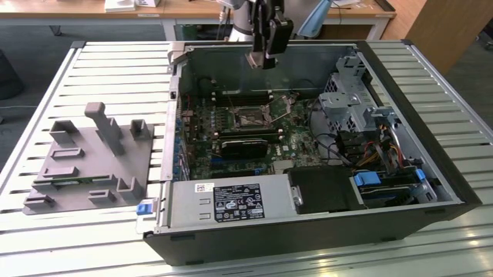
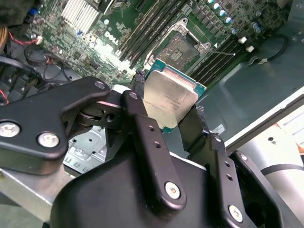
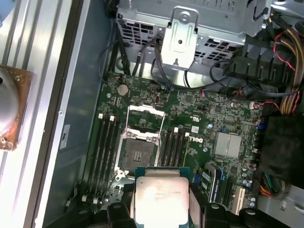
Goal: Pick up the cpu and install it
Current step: 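Place the cpu into insertion slot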
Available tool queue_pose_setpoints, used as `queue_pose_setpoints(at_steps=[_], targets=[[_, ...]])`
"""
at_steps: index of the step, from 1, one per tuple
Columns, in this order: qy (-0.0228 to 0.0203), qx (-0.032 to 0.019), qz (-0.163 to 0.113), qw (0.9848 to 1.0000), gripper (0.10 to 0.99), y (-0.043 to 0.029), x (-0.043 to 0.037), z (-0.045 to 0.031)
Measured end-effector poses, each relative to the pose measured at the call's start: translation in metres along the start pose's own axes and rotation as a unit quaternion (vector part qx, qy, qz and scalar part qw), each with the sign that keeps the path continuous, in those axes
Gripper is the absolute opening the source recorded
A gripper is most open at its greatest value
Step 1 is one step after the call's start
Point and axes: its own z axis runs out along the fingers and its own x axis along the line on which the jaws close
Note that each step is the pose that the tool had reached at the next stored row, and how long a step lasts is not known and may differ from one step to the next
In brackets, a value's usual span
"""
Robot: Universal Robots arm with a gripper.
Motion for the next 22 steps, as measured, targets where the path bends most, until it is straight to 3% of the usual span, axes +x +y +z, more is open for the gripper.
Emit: queue_pose_setpoints(at_steps=[4,11,16,22], targets=[[-0.0012,0.0007,0.035,0.9994,0.541,-0.0001,0.0001,0.0029],[-0.0016,-0.0007,0.041,0.9992,0.541,-0.0009,0.0005,0.0098],[-0.0032,0.0002,0.083,0.9966,0.541,-0.0012,0.0008,0.0193],[-0.0032,0.0001,0.084,0.9965,0.541,-0.0014,0.0010,0.0274]])
